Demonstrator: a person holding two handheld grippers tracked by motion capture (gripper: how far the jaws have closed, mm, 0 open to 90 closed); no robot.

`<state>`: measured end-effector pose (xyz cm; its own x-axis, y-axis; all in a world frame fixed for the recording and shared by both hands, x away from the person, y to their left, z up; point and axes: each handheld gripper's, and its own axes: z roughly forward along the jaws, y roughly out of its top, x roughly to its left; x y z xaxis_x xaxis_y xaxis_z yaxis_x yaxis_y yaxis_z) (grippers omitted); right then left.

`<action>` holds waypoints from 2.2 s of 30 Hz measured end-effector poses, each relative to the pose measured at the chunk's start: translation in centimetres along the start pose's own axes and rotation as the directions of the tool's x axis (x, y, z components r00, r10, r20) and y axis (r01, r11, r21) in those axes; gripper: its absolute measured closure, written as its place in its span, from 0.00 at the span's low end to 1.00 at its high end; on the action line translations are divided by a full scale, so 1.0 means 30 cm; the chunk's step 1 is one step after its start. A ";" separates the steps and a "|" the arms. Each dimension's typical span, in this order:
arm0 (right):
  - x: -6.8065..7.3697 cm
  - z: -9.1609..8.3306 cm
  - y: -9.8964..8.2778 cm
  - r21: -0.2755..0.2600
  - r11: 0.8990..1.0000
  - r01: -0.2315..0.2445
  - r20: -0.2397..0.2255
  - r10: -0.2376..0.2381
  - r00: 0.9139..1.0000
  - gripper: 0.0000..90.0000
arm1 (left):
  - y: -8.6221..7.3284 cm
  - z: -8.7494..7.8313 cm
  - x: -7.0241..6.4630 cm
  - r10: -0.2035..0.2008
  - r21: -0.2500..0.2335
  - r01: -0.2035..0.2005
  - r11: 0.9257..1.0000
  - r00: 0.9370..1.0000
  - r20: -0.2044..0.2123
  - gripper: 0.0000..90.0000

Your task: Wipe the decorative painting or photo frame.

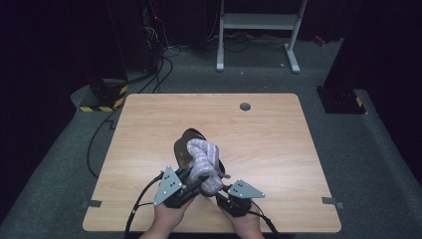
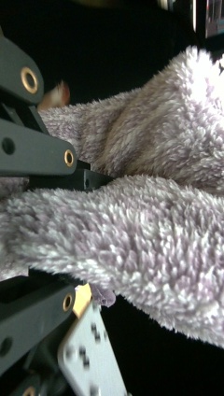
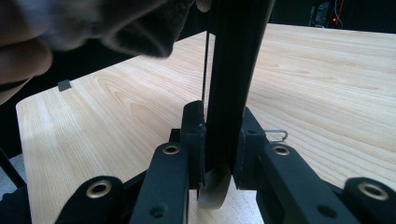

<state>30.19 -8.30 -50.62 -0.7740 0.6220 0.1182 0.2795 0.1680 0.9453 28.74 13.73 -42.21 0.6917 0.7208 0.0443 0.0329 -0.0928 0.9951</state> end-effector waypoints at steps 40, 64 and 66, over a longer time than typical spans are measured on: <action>0.002 0.001 0.000 0.000 1.000 -0.002 -0.001 0.002 1.000 0.87 | 0.008 0.013 0.000 0.009 -0.007 -0.009 1.000 0.999 0.044 0.75; 0.002 0.005 -0.002 -0.004 1.000 0.004 -0.004 -0.004 1.000 0.87 | -0.128 -0.008 0.357 -0.027 0.163 0.069 0.984 0.968 -0.249 0.75; 0.004 0.005 -0.002 -0.005 1.000 0.003 -0.002 -0.003 1.000 0.87 | -0.133 -0.007 0.357 -0.029 0.167 0.072 0.983 0.969 -0.246 0.75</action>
<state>30.18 -8.12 -50.71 -0.7758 0.6203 0.1155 0.2740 0.1664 0.9472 35.87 21.96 -45.69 0.4918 0.8700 0.0357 0.2022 -0.1539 0.9672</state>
